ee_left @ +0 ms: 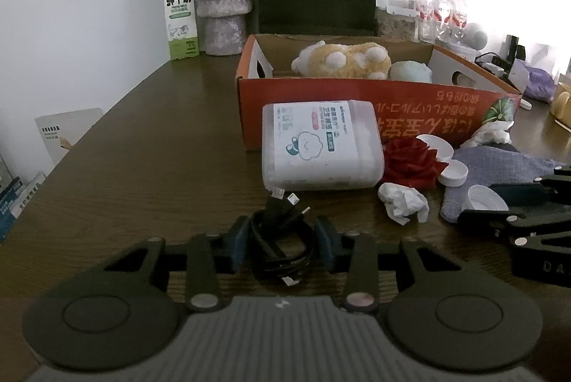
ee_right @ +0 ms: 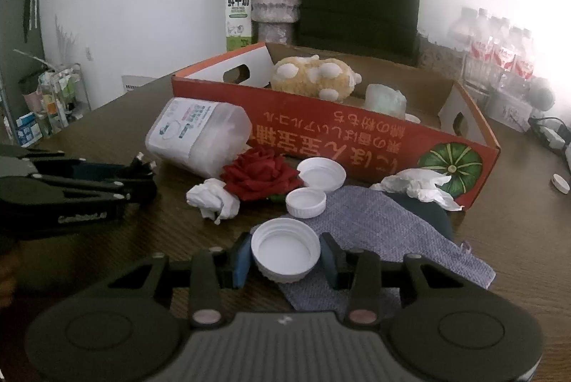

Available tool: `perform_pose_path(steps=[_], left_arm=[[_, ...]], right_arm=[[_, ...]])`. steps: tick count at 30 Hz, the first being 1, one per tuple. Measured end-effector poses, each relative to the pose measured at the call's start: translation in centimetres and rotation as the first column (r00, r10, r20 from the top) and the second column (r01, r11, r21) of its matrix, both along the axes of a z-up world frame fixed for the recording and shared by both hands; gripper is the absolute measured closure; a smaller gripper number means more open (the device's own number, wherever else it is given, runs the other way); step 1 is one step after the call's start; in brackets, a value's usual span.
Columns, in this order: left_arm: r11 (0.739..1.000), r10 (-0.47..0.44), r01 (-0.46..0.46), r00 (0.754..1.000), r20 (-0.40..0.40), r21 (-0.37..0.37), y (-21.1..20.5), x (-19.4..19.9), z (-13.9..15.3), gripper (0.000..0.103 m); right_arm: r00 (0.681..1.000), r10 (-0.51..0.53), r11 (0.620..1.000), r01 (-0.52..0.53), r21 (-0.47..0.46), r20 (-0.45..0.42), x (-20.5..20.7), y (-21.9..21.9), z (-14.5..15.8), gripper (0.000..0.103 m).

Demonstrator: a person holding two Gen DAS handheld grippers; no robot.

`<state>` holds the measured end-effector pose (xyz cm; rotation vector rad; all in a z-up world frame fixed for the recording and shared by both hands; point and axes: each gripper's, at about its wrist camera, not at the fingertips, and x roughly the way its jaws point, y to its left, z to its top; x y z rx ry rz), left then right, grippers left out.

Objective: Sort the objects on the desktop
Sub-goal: 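Grasp the coiled black cable with the left tool while the right tool grasps a large white cap, then lift the cable and cap with both tools and carry them over the box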

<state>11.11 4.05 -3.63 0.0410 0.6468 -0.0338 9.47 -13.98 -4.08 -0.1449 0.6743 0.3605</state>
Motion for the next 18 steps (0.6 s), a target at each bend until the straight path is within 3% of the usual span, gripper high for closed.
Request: perform_pose_path(steps=[11,18], left_arm=[[0.999,0.022,-0.021,0.999,0.038,-0.028,0.6,-1.2,1.4,0.066],[0.999,0.025,-0.021,0.992,0.125,-0.035,0.9,-1.5,4.4,0.066]], right_arm=[[0.999,0.001,1.0,-0.002,0.025,0.037,-0.8,-0.4,1.1,0.064],[0.993,-0.016,0.999,0.011,0.049,0.114,-0.9,-1.2,3.6,0.064]])
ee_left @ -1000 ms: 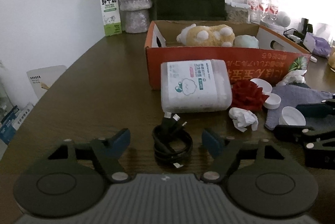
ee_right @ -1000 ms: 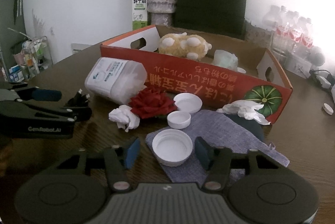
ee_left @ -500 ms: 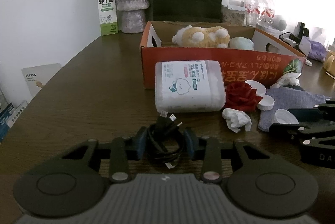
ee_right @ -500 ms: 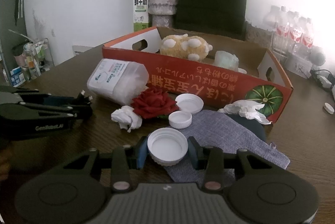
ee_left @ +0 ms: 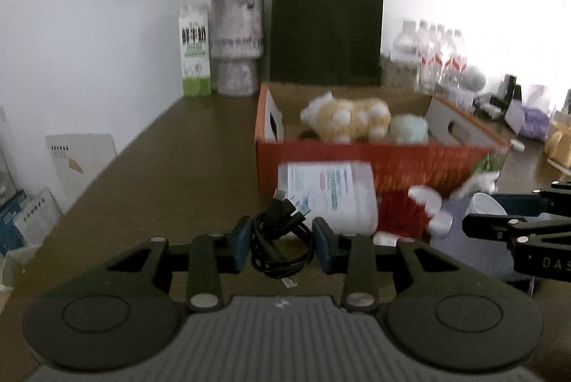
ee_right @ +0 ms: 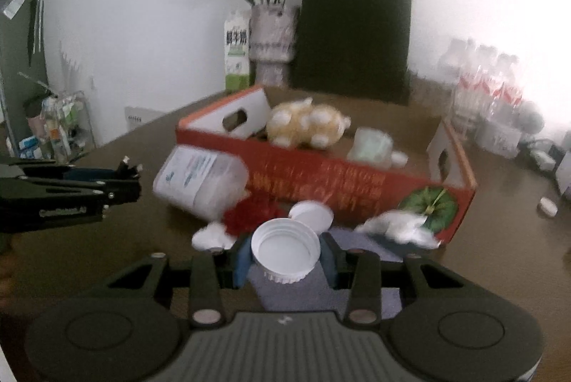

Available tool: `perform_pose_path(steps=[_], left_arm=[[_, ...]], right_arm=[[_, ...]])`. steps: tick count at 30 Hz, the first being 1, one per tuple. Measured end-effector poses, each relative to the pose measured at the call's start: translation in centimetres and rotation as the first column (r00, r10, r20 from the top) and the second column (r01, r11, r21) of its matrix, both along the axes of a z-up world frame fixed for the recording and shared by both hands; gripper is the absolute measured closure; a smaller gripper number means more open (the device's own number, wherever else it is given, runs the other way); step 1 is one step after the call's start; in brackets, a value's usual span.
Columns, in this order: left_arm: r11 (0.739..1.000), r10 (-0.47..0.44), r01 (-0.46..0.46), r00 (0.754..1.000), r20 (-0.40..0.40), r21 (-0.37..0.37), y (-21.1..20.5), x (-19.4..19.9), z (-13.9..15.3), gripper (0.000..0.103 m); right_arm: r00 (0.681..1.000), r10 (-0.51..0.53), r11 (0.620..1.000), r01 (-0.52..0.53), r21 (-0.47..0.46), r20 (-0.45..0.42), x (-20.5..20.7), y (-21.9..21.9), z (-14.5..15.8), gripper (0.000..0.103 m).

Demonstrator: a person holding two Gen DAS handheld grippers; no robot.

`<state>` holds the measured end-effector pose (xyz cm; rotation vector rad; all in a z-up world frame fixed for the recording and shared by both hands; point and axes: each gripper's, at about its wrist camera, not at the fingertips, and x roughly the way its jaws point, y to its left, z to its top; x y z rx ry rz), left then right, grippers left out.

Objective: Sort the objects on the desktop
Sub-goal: 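Lift the cable and cap with both tools and carry them over the box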

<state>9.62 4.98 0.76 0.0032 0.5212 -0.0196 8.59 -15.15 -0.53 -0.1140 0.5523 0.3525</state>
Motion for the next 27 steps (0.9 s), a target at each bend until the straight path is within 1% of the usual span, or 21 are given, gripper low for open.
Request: perform_pose_path(steps=[8,12,15,20,23,27], left_arm=[[0.999,-0.03,0.027,0.991,0.13,0.017,-0.9,1.9,4.3,0.066],[0.999,-0.048,0.045,0.987,0.155,0.025,-1.6,4.0,6.2,0.066],[0.998,-0.064,0.061,0.985,0.162,0.025,-2.2,5.8,7.4,0.066],[0.996,-0.084,0.08,0.988,0.128,0.035,-3.2,9.1,8.4,0.066],[0.996,-0.087,0.085,0.994,0.073,0.031,-3.8,11.5,8.2,0.066],[0.995,-0.092,0.093,0.996,-0.014,0.032,-4.5,14.5,6.8,0.066]], right_arm=[[0.993,-0.04,0.999,0.04,0.007,0.112,1.7,-1.1,3.8,0.064],[0.986,-0.061,0.998,0.061,0.002,0.153,3.3,-1.8,5.5,0.064],[0.985,-0.068,0.998,0.068,0.004,0.161,5.0,-2.4,6.5,0.064],[0.989,-0.076,0.997,0.076,0.001,0.127,8.6,-3.0,7.2,0.064],[0.992,-0.088,0.996,0.089,-0.013,0.093,10.7,-3.5,6.8,0.064],[0.993,-0.109,0.993,0.11,-0.038,0.034,13.5,-4.2,5.6,0.064]])
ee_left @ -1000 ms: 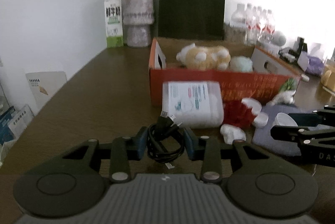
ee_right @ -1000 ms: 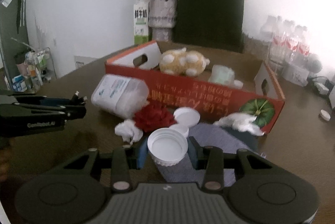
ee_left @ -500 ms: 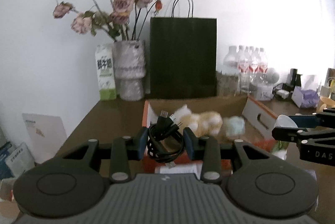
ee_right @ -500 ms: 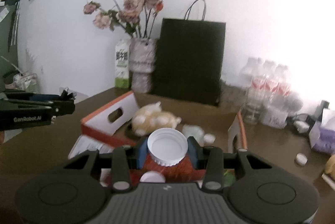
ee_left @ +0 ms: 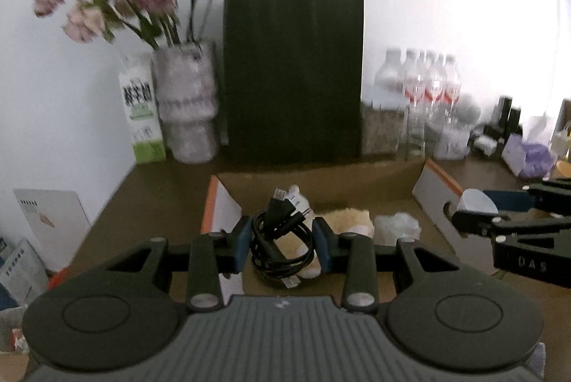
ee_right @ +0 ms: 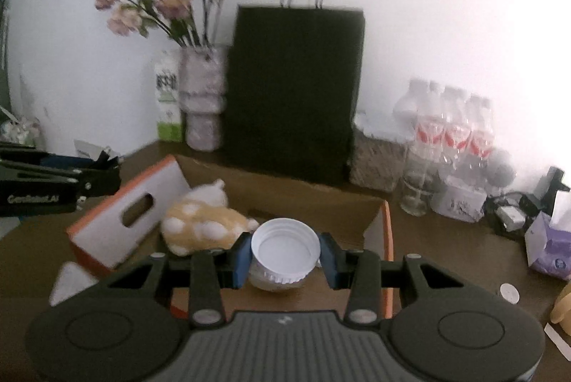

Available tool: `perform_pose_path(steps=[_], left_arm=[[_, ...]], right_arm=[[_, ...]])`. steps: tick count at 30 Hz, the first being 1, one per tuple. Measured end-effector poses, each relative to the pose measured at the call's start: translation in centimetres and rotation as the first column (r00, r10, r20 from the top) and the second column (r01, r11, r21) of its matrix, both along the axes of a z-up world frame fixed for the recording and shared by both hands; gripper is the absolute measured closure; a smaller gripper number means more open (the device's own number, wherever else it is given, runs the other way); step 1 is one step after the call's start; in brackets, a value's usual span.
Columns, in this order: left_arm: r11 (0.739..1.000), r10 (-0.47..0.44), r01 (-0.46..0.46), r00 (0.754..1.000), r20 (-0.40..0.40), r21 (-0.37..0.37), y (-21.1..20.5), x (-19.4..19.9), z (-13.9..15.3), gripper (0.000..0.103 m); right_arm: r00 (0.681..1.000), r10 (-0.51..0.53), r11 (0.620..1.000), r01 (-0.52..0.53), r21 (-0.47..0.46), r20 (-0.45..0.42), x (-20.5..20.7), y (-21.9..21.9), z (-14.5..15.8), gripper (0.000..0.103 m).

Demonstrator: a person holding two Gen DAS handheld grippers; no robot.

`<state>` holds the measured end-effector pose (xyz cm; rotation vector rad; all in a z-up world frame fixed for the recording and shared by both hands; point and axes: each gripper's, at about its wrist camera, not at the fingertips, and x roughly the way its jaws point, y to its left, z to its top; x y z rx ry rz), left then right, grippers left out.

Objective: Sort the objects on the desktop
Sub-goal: 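Lift the cable and cap with both tools and carry them over the box, then open both tools to drop the cable and cap into the box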

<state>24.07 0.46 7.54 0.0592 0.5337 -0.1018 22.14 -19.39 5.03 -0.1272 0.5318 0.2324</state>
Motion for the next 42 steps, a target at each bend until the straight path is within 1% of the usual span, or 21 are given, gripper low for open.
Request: perform_pose_path(steps=[5,10,13,22,25,31,32,33,34,35,36,37,39,41,42], left_arm=[[0.999,0.007,-0.005,0.997,-0.076,0.032,-0.7,2.6,-2.1,0.066],[0.998,0.02,-0.011,0.991,-0.136,0.062,-1.0,4.4,-4.0,0.066],[0.997,0.018,-0.006,0.987,-0.159,0.08,-1.3,5.0,-4.8,0.066],[0.993,0.014,0.008,0.982,-0.188,0.119,-1.9,5.8,-6.3,0.066],[0.992,0.015,0.01,0.981,-0.193,0.127,-2.1,6.0,-6.6,0.066],[0.989,0.017,0.009,0.984,-0.176,0.146,-2.4,5.9,-6.5,0.064],[0.989,0.017,0.009,0.985,-0.17,0.149,-2.4,5.8,-6.5,0.063],[0.988,0.018,0.007,0.986,-0.163,0.154,-2.4,5.7,-6.4,0.057],[0.987,0.022,0.002,0.988,-0.154,0.159,-2.4,5.5,-6.3,0.053],[0.986,0.026,-0.002,0.989,-0.145,0.164,-2.4,5.4,-6.2,0.047],[0.986,0.029,-0.005,0.99,-0.136,0.169,-2.3,5.3,-6.0,0.042],[0.985,0.028,-0.006,0.992,-0.126,0.17,-2.3,5.1,-5.8,0.039],[0.986,0.029,-0.012,0.994,-0.102,0.169,-2.2,4.6,-5.3,0.024],[0.985,0.032,-0.019,0.997,-0.072,0.173,-2.2,4.0,-4.7,0.018],[0.985,0.031,-0.021,0.998,-0.058,0.171,-2.1,3.6,-4.4,0.011]], right_arm=[[0.997,-0.021,0.999,0.019,-0.026,-0.081,3.0,-1.0,-2.1,0.064],[0.991,-0.017,0.999,0.011,-0.05,-0.131,4.5,-1.3,-3.9,0.064],[0.989,-0.012,0.998,0.003,-0.06,-0.15,4.9,-1.3,-4.7,0.064],[0.98,0.011,0.997,-0.026,-0.074,-0.197,5.9,-1.0,-6.5,0.064],[0.981,0.011,0.996,-0.029,-0.09,-0.194,6.0,-0.9,-6.7,0.064],[0.98,0.021,0.995,-0.039,-0.093,-0.196,6.0,-0.8,-6.6,0.064],[0.981,0.022,0.995,-0.041,-0.095,-0.193,5.9,-0.8,-6.5,0.063],[0.981,0.023,0.995,-0.041,-0.096,-0.191,5.9,-0.7,-6.4,0.062],[0.982,0.023,0.995,-0.041,-0.094,-0.188,5.8,-0.7,-6.3,0.056],[0.983,0.022,0.995,-0.04,-0.092,-0.183,5.7,-0.7,-6.2,0.047],[0.984,0.021,0.995,-0.037,-0.091,-0.175,5.6,-0.8,-6.0,0.043],[0.986,0.019,0.995,-0.035,-0.089,-0.166,5.5,-0.8,-5.8,0.037],[0.988,0.017,0.996,-0.03,-0.083,-0.154,5.2,-0.9,-5.3,0.032],[0.99,0.015,0.997,-0.025,-0.07,-0.14,4.9,-1.1,-4.8,0.017],[0.991,0.015,0.998,-0.024,-0.064,-0.132,4.7,-1.2,-4.4,0.015]])
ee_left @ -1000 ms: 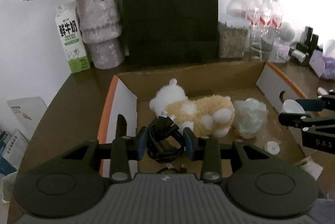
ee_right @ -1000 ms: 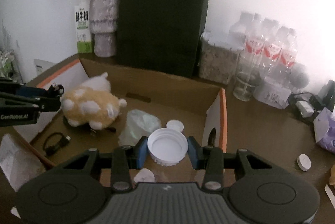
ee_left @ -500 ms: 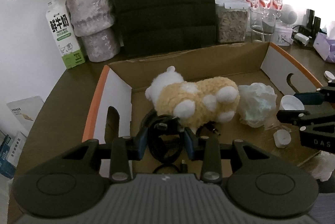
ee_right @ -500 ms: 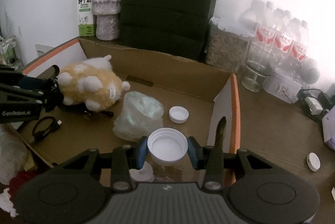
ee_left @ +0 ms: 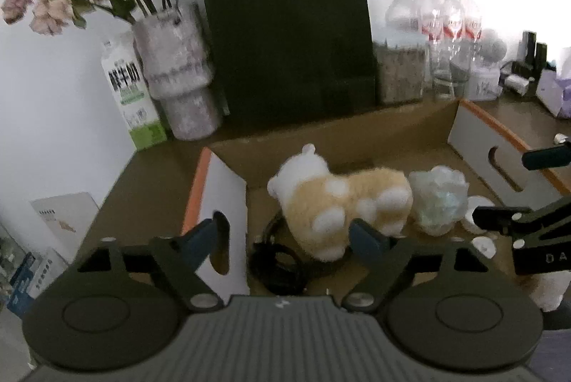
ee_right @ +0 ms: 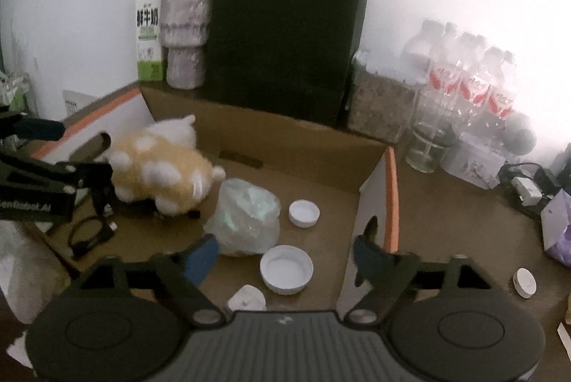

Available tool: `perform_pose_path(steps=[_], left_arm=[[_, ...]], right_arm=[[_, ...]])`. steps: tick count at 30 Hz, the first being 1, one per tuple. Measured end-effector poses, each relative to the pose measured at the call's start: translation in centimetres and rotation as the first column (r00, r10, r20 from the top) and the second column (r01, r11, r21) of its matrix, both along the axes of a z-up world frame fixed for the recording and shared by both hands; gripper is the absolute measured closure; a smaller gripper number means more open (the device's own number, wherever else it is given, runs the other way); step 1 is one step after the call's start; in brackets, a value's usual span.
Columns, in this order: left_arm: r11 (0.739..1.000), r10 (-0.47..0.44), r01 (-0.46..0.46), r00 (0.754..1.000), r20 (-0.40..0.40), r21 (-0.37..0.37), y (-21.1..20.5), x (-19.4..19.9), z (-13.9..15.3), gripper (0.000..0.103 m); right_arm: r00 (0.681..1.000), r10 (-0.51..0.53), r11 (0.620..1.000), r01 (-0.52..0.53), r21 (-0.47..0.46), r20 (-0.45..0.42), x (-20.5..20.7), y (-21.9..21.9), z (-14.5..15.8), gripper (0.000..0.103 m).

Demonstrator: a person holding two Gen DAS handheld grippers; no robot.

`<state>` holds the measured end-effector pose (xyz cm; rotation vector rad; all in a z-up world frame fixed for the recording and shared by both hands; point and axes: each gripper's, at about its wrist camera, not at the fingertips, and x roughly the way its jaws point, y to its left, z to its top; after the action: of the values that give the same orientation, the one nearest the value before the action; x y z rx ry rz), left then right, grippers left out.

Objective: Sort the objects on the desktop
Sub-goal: 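Open both tools to drop the cable and cap into the box, then withdraw both tools from the box back toward the table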

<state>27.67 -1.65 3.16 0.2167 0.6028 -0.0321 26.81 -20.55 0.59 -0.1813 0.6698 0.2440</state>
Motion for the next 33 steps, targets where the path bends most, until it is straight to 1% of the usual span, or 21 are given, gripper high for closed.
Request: perform_pose_path(steps=[1,2,3,4,7,12,21,24,30,33], left_arm=[[1.0,0.004,-0.004,1.0,0.011,-0.001,0.1,-0.3,0.3,0.006],[1.0,0.01,-0.01,1.0,0.028,-0.001,0.1,-0.7,0.6,0.0],[1.0,0.01,-0.01,0.999,0.046,-0.005,0.2,-1.1,0.9,0.0],[1.0,0.013,-0.012,0.998,0.061,-0.009,0.2,-1.5,1.2,0.0],[0.999,0.039,-0.037,0.996,0.085,-0.02,0.5,-2.7,2.0,0.0],[0.998,0.055,-0.051,0.992,0.113,-0.039,0.9,-4.7,3.1,0.0],[0.998,0.041,-0.032,0.985,0.17,-0.054,1.3,-8.8,4.8,0.0],[0.998,0.033,-0.019,0.976,0.213,-0.066,1.4,-10.8,5.4,0.0],[0.996,0.011,0.015,0.961,0.278,-0.091,2.0,-14.6,6.2,0.0],[0.994,0.013,0.02,0.951,0.309,-0.105,2.4,-16.5,6.4,0.0]], right_arm=[[1.0,-0.002,1.0,0.002,0.007,0.007,-0.3,-0.1,0.3,0.011],[1.0,-0.007,1.0,0.007,0.014,0.011,-0.5,-0.1,0.7,0.005],[1.0,-0.012,1.0,0.012,0.021,0.013,-0.8,-0.2,1.0,0.002],[1.0,-0.015,0.999,0.015,0.028,0.015,-1.0,-0.3,1.3,0.0],[1.0,-0.01,0.999,0.009,0.038,0.027,-2.2,-0.3,2.2,0.0],[0.998,0.002,1.0,-0.004,0.03,0.062,-4.6,0.0,3.5,0.0],[0.992,0.015,1.0,-0.016,0.006,0.128,-8.9,0.6,5.7,0.0],[0.987,0.025,1.0,-0.025,-0.004,0.161,-10.6,0.9,6.2,0.0],[0.975,0.04,0.999,-0.046,0.025,0.218,-14.5,1.0,6.9,0.0],[0.967,0.049,0.998,-0.053,0.013,0.25,-16.6,1.4,7.1,0.0]])
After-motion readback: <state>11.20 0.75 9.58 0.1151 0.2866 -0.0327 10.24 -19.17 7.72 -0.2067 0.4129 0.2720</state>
